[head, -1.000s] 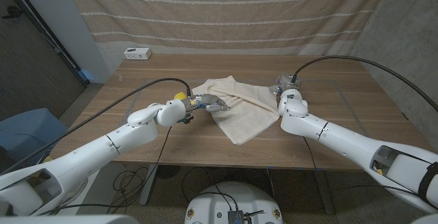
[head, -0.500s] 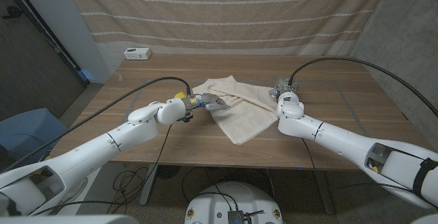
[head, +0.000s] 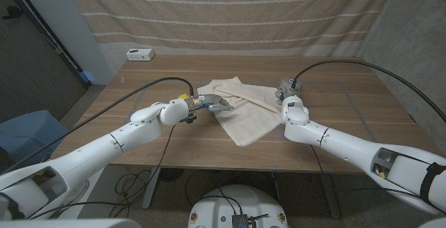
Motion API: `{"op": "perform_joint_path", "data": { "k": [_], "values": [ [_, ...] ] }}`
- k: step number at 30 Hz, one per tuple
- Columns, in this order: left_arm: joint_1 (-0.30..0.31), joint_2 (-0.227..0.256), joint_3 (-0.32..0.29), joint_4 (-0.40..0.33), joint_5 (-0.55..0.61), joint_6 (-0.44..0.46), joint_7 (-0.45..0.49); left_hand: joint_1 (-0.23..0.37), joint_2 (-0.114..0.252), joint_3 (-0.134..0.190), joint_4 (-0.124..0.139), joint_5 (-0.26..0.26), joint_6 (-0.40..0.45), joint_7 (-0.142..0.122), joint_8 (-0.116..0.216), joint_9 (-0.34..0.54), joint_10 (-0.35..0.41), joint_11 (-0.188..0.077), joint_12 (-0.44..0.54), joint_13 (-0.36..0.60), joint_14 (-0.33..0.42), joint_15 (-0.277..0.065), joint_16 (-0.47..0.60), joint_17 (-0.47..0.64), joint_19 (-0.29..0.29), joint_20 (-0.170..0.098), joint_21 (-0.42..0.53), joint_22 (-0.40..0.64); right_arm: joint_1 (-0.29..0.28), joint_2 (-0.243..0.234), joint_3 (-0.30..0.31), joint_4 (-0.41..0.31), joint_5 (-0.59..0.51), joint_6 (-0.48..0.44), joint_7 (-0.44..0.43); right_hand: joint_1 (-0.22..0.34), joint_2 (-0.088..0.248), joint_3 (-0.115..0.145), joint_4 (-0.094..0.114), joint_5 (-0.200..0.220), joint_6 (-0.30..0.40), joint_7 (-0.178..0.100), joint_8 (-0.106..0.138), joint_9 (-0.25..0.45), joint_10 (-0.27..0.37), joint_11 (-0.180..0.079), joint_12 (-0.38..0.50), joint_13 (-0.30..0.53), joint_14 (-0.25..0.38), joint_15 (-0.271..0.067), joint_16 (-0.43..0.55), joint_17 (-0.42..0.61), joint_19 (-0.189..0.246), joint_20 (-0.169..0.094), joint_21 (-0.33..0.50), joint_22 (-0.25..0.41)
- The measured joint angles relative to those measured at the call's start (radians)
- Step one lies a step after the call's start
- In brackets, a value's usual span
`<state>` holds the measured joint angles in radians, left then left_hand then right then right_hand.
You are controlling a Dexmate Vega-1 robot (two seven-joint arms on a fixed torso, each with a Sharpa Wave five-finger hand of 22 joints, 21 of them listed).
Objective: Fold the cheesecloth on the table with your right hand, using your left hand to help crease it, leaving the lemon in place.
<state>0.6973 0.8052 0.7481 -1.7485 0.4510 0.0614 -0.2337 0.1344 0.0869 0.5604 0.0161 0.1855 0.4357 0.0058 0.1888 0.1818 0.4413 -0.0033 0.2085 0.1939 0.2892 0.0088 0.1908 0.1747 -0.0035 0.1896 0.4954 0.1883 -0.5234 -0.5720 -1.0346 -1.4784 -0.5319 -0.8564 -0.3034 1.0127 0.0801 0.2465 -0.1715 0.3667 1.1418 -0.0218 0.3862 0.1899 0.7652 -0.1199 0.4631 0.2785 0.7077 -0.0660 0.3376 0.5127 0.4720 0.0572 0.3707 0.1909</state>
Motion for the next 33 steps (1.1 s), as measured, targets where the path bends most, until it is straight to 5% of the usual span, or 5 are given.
{"op": "perform_joint_path", "data": {
  "k": [7,19,33],
  "values": [
    [-0.006,-0.002,0.003,0.008,-0.001,-0.003,-0.001,0.000,0.000,0.000,0.000,0.000,0.000,0.000,0.000,0.000,-0.002,-0.002,-0.001,-0.001,0.000,0.000,0.000,0.000,0.000,0.000,-0.004,0.000,-0.064,-0.023,0.085,-0.038,0.063,0.141,-0.072,0.023,0.003,0.022,0.002,-0.002,0.018,0.018,0.000,0.002,0.012,0.009,0.000,-0.005,0.005,-0.005,-0.013,-0.007,0.016,-0.005,0.001,0.000],
    [-0.024,-0.011,0.013,0.023,0.004,-0.011,-0.010,0.000,0.000,0.000,0.000,0.000,0.000,0.000,0.000,0.000,-0.002,-0.002,-0.002,-0.001,0.000,0.000,0.000,0.000,0.000,0.000,-0.004,0.000,-0.223,-0.064,0.347,-0.162,0.299,0.480,-0.170,0.061,0.008,0.035,0.001,-0.016,0.028,0.051,-0.001,0.000,0.042,0.025,0.014,-0.002,0.020,-0.009,-0.012,0.005,0.043,-0.018,0.016,0.000],
    [-0.040,-0.017,0.022,0.026,0.018,-0.013,-0.023,0.000,0.000,0.003,-0.003,0.000,0.000,0.000,0.000,0.000,-0.002,-0.002,-0.002,0.000,0.000,0.000,0.000,0.000,0.000,0.000,-0.008,0.000,-0.314,-0.106,0.498,-0.264,0.483,0.747,-0.098,0.079,0.008,0.042,0.000,-0.031,0.032,0.062,-0.005,0.002,0.056,0.029,0.018,0.003,0.021,-0.011,-0.012,0.023,0.048,-0.012,0.016,0.000]
  ]
}}
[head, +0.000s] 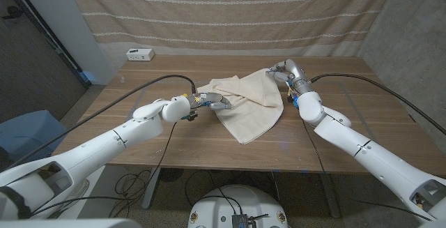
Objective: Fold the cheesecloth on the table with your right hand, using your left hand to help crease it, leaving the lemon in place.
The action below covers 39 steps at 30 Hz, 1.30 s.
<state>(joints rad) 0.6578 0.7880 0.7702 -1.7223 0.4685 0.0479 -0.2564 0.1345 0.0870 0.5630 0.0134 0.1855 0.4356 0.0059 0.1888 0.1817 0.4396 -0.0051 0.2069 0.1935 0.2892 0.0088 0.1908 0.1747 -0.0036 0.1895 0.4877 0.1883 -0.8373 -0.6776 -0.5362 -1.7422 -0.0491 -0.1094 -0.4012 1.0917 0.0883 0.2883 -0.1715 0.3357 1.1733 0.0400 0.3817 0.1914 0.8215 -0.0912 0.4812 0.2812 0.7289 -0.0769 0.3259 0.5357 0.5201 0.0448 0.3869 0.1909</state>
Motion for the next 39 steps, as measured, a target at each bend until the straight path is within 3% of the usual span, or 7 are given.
{"op": "perform_joint_path", "data": {
  "k": [8,9,21,25,26,32,39],
  "values": [
    [-0.004,-0.002,0.002,0.000,0.007,-0.002,-0.005,0.000,0.000,0.000,0.000,0.000,0.000,0.000,0.000,0.000,0.000,0.000,0.000,0.001,0.000,0.000,0.000,0.000,0.000,0.000,0.000,0.000,-0.018,-0.036,0.037,-0.047,0.036,0.040,0.043,0.006,-0.002,0.001,0.001,-0.008,0.002,0.009,0.004,0.000,0.004,0.004,0.007,0.002,0.000,0.000,0.000,0.009,-0.009,0.009,0.000,0.000],
    [-0.008,-0.005,0.005,0.000,0.008,-0.003,-0.006,0.000,0.000,0.000,0.000,0.000,0.000,0.000,0.000,0.000,0.000,0.000,0.000,0.001,0.000,0.000,0.000,0.000,0.000,0.000,0.000,0.000,-0.019,-0.044,0.041,-0.056,0.076,0.066,0.115,0.006,-0.002,0.001,0.001,-0.013,0.002,0.009,0.004,0.000,0.004,0.004,0.007,0.004,0.000,0.000,0.000,0.012,-0.013,0.013,0.000,0.000],
    [-0.016,-0.012,0.009,0.000,0.016,-0.005,-0.011,0.000,0.000,0.000,0.000,0.000,0.000,0.000,0.000,0.000,0.000,0.000,0.000,0.001,0.000,0.000,0.000,0.000,0.000,0.000,0.000,0.000,-0.027,-0.104,0.061,-0.131,0.137,0.096,0.265,0.006,-0.002,0.005,0.005,-0.029,-0.004,0.007,0.004,0.000,-0.004,0.004,0.007,0.009,-0.015,0.007,0.000,0.023,-0.022,0.022,-0.005,0.000],
    [-0.017,-0.013,0.010,0.000,0.018,-0.005,-0.013,0.000,0.000,0.000,0.000,0.000,0.000,0.000,0.000,0.000,0.000,0.000,0.000,0.001,0.000,0.000,0.000,0.000,0.000,0.000,0.000,0.000,-0.023,-0.119,0.062,-0.150,0.140,0.097,0.274,0.006,-0.002,0.005,0.005,-0.030,-0.006,0.008,-0.003,0.006,-0.013,0.005,0.007,0.009,-0.023,0.006,0.000,0.028,-0.024,0.024,-0.008,0.000],
    [-0.018,-0.014,0.010,-0.001,0.018,-0.005,-0.013,0.000,0.000,0.000,0.000,0.000,0.000,0.000,0.000,0.000,0.000,0.000,0.000,0.001,0.000,0.000,0.000,0.000,0.000,0.000,0.000,0.000,-0.021,-0.124,0.063,-0.157,0.159,0.106,0.327,0.006,-0.002,0.005,0.005,-0.030,-0.006,0.008,-0.003,0.006,-0.015,0.004,0.007,0.009,-0.024,0.005,0.000,0.028,-0.024,0.023,-0.008,0.000],
    [-0.018,-0.015,0.012,-0.004,0.021,-0.002,-0.014,0.000,0.000,0.000,0.000,0.000,0.000,0.000,0.000,0.000,0.000,0.000,0.000,0.001,0.000,0.000,0.000,0.000,0.000,0.000,-0.008,0.000,-0.013,-0.147,0.065,-0.185,0.172,0.112,0.357,0.007,-0.001,0.007,0.007,-0.037,-0.006,0.008,-0.004,0.004,-0.016,0.005,0.007,0.009,-0.029,0.011,0.000,0.033,-0.027,0.020,-0.008,0.000],
    [-0.018,-0.018,0.014,-0.008,0.025,0.003,-0.018,-0.005,-0.005,0.000,0.000,0.000,0.000,0.000,0.000,0.000,0.000,0.000,0.000,0.001,0.000,0.000,0.000,0.000,0.000,0.000,-0.008,0.000,-0.003,-0.169,0.068,-0.210,0.236,0.128,0.484,0.011,0.003,0.009,0.009,-0.045,-0.010,0.012,-0.008,0.005,-0.030,0.004,0.007,0.014,-0.046,0.012,-0.005,0.033,-0.031,0.024,-0.008,0.000]
  ]
}}
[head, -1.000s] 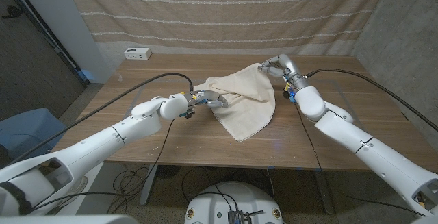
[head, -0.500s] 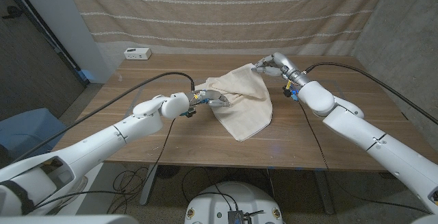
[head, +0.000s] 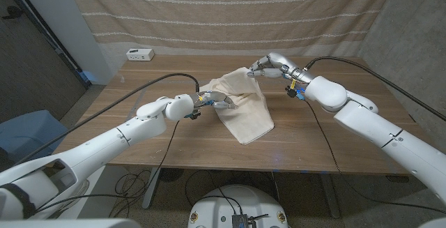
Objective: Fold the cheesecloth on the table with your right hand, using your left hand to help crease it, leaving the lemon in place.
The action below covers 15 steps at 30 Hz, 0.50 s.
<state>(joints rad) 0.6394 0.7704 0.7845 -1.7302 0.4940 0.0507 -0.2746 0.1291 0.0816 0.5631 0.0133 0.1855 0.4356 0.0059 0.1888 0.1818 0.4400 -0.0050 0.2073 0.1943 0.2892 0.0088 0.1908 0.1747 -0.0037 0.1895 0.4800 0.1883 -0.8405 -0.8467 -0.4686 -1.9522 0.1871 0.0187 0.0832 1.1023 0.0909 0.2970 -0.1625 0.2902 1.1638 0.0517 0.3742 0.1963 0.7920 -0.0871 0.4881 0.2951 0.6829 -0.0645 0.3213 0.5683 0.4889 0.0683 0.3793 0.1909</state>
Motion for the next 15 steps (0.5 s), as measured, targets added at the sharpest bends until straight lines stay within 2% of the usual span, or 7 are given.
{"op": "perform_joint_path", "data": {
  "k": [5,12,13,15],
  "values": [
    [0.000,0.000,0.001,-0.007,0.004,0.005,-0.001,0.000,0.000,0.000,0.000,0.000,0.000,0.000,0.000,0.000,0.000,0.000,0.000,0.000,0.000,0.000,0.000,0.000,0.000,0.000,0.000,0.000,0.016,-0.024,-0.004,-0.025,0.024,-0.005,0.062,0.001,0.001,0.001,0.007,-0.007,-0.007,-0.004,0.005,0.010,-0.018,0.003,-0.011,-0.001,-0.028,0.003,-0.019,0.000,-0.011,0.000,0.000,0.000],
    [0.007,0.003,0.001,-0.025,0.005,0.007,-0.002,0.000,0.000,0.000,0.000,0.000,0.000,0.000,0.000,0.000,0.000,0.000,0.000,0.000,0.000,0.000,0.000,0.000,0.000,0.000,0.000,0.000,0.023,-0.029,-0.012,-0.030,0.048,-0.058,0.179,0.001,0.001,0.005,0.011,-0.020,-0.010,-0.007,0.008,0.011,-0.048,0.013,-0.027,-0.007,-0.062,0.005,-0.044,-0.003,-0.040,0.018,-0.013,0.000],
    [0.009,0.004,0.001,-0.029,0.010,0.019,-0.002,-0.004,0.005,0.000,0.000,0.000,0.000,0.000,0.000,0.000,0.000,0.000,0.000,0.000,0.000,0.000,0.000,0.000,0.000,0.000,0.000,0.000,0.066,-0.044,-0.050,-0.040,0.049,-0.060,0.183,0.001,0.001,0.005,0.011,-0.021,-0.013,-0.011,0.008,0.011,-0.052,0.016,-0.030,-0.007,-0.062,0.005,-0.045,-0.002,-0.043,0.021,-0.015,0.000],
    [0.012,0.006,0.000,-0.035,0.010,0.019,-0.002,-0.004,0.005,0.000,0.000,0.000,0.000,0.000,0.000,0.000,0.000,0.000,0.000,0.000,0.000,0.000,0.000,0.000,0.000,0.000,0.000,0.000,0.066,-0.044,-0.050,-0.040,0.052,-0.081,0.223,0.001,0.001,0.005,0.011,-0.027,-0.014,-0.011,0.008,0.011,-0.060,0.022,-0.035,-0.012,-0.075,0.007,-0.045,-0.001,-0.048,0.020,-0.017,0.000]
  ]
}}
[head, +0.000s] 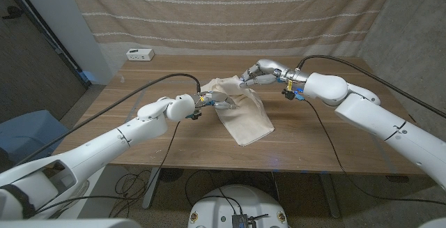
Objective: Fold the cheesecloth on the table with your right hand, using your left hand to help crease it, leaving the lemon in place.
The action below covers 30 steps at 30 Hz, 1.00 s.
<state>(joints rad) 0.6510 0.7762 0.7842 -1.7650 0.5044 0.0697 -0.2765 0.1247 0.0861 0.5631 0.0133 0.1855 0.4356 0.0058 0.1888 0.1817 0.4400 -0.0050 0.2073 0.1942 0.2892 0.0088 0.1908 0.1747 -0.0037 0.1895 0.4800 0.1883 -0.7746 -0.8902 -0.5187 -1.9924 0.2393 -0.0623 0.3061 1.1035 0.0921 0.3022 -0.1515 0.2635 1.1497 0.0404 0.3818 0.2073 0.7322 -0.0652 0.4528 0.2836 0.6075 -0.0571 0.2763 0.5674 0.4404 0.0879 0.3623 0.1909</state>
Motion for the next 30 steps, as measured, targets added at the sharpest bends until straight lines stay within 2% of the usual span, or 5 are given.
{"op": "perform_joint_path", "data": {
  "k": [10,19,20,27,30],
  "values": [
    [0.025,0.024,-0.022,-0.062,0.007,0.042,-0.003,-0.001,0.001,0.004,-0.004,0.000,0.018,0.007,0.004,0.000,0.011,-0.005,0.005,0.000,0.009,-0.009,0.000,0.000,0.015,-0.004,-0.007,0.000,0.106,0.001,-0.102,0.018,0.001,-0.085,0.146,0.000,0.000,-0.004,0.004,-0.016,-0.018,-0.017,-0.007,0.001,-0.038,0.019,-0.024,-0.006,-0.059,0.005,-0.021,0.004,-0.041,0.016,-0.015,0.002],
    [0.087,0.094,-0.080,-0.239,0.031,0.168,-0.044,0.011,-0.002,0.025,-0.025,0.000,0.098,0.018,0.019,0.000,0.055,0.003,0.017,0.000,0.047,-0.011,0.000,-0.003,0.050,0.001,-0.007,0.000,0.155,0.009,-0.149,0.037,-0.013,-0.140,0.211,0.000,0.000,-0.004,0.004,-0.020,-0.023,-0.012,-0.007,0.001,-0.038,0.019,-0.028,-0.010,-0.062,0.005,-0.029,0.002,-0.054,0.024,-0.022,0.002],
    [0.105,0.113,-0.098,-0.288,0.034,0.197,-0.054,0.013,0.001,0.028,-0.031,0.000,0.117,0.022,0.025,0.000,0.067,0.003,0.020,0.000,0.060,-0.012,0.004,-0.003,0.062,0.000,-0.007,0.000,0.160,0.010,-0.153,0.039,-0.015,-0.150,0.216,0.000,0.000,-0.004,0.004,-0.020,-0.023,-0.012,-0.007,0.001,-0.038,0.019,-0.028,-0.010,-0.062,0.005,-0.029,0.002,-0.057,0.021,-0.022,0.002],
    [0.194,0.192,-0.198,-0.448,0.005,0.276,-0.063,0.023,-0.002,0.033,-0.049,0.000,0.235,0.076,0.042,0.000,0.171,0.018,0.047,0.000,0.152,-0.017,0.014,-0.003,0.117,-0.006,0.001,0.000,0.175,0.011,-0.171,0.041,-0.025,-0.184,0.232,0.000,0.000,-0.004,0.004,-0.028,-0.023,-0.012,-0.008,0.001,-0.038,0.019,-0.028,-0.014,-0.069,0.009,-0.029,0.002,-0.058,0.020,-0.022,0.000],
    [0.265,0.232,-0.286,-0.500,-0.072,0.264,-0.015,0.023,-0.002,0.037,-0.054,-0.005,0.278,0.090,0.048,0.002,0.216,0.026,0.056,0.001,0.187,-0.018,0.020,-0.003,0.133,-0.011,0.005,0.000,0.182,0.009,-0.182,0.032,-0.030,-0.202,0.242,0.000,0.000,-0.004,0.004,-0.028,-0.023,-0.012,-0.008,0.001,-0.038,0.019,-0.028,-0.014,-0.069,0.009,-0.031,-0.002,-0.062,0.023,-0.026,0.000]
  ]
}}
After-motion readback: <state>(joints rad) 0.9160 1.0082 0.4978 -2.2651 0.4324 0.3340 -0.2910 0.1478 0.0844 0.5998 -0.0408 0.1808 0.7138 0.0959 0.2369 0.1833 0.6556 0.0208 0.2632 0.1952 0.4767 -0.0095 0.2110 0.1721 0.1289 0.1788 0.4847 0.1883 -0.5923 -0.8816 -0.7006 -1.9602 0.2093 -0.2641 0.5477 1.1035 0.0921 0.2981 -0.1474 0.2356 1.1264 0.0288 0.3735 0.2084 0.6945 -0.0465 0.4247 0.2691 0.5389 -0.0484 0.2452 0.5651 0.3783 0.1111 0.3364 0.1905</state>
